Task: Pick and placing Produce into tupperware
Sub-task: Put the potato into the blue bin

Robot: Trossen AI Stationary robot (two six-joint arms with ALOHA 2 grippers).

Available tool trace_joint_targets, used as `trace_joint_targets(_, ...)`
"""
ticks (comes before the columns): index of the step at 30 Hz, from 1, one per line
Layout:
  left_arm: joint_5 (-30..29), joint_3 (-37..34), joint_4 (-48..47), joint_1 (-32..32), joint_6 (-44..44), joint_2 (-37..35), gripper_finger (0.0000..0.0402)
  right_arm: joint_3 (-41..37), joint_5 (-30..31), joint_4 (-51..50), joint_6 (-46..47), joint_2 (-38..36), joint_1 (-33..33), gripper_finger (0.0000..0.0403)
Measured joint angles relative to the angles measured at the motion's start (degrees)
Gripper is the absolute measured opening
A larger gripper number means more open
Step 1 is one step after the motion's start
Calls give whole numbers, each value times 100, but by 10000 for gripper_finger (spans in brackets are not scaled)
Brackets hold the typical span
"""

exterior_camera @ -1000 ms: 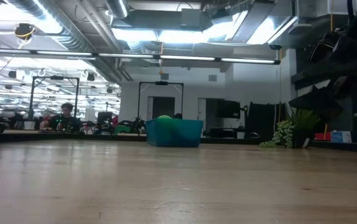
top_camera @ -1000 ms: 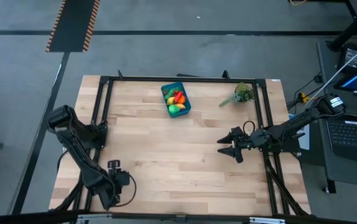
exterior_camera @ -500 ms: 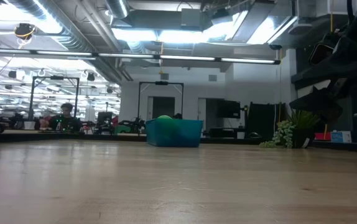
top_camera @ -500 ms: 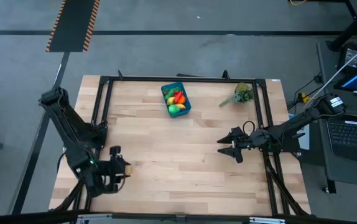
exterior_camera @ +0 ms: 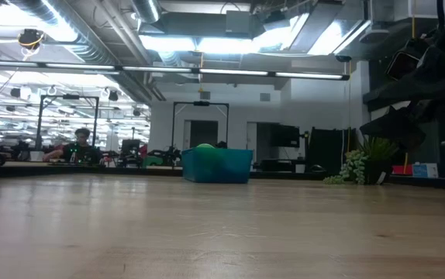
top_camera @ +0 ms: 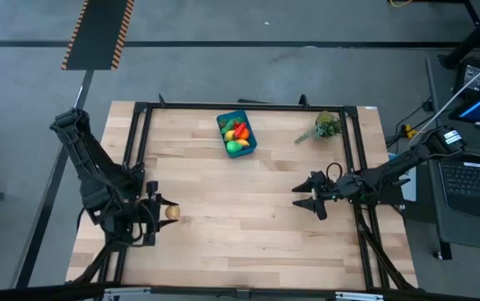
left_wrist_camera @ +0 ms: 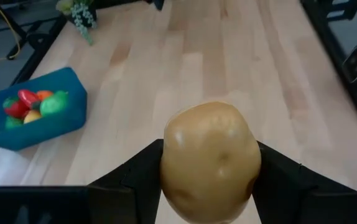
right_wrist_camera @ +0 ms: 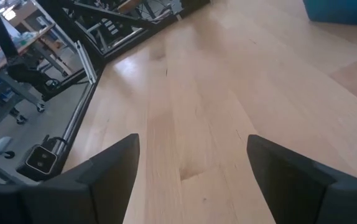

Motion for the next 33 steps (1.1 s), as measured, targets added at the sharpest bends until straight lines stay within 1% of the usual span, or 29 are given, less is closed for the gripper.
trace_joint_targets(7, 12, -1041, 725, 271, -33, -393, 188, -2, -43, 0, -81, 0, 1, 299)
trace_joint_targets(9, 14, -1237, 923, 423, 109, -582, 188, 0, -45, 0, -81, 0, 0, 299)
trace_joint_targets(11, 70, -1408, 1277, 583, 482, -793, 188, 0, -45, 0, -81, 0, 1, 299)
trace_joint_targets(15, 570, -1708, 2382, 981, 1725, -1208, 188, 0, -47, 0, -99, 0, 0, 299)
trace_joint_targets(18, 1208, -1962, 3170, 1412, 2568, -1469, 188, 0, -49, 2, -218, 0, 1, 299)
trace_joint_targets(20, 1663, -2150, 3574, 1778, 2910, -1598, 188, 0, -49, 2, -270, 0, -1, 299)
trace_joint_targets(27, 3235, -2626, 4436, 3211, 3699, -1747, 188, 0, -60, 3, -535, 0, 0, 299)
trace_joint_targets(33, 4926, -2645, 4950, 4479, 4284, -1611, 188, 0, -60, 4, -702, 0, 0, 299)
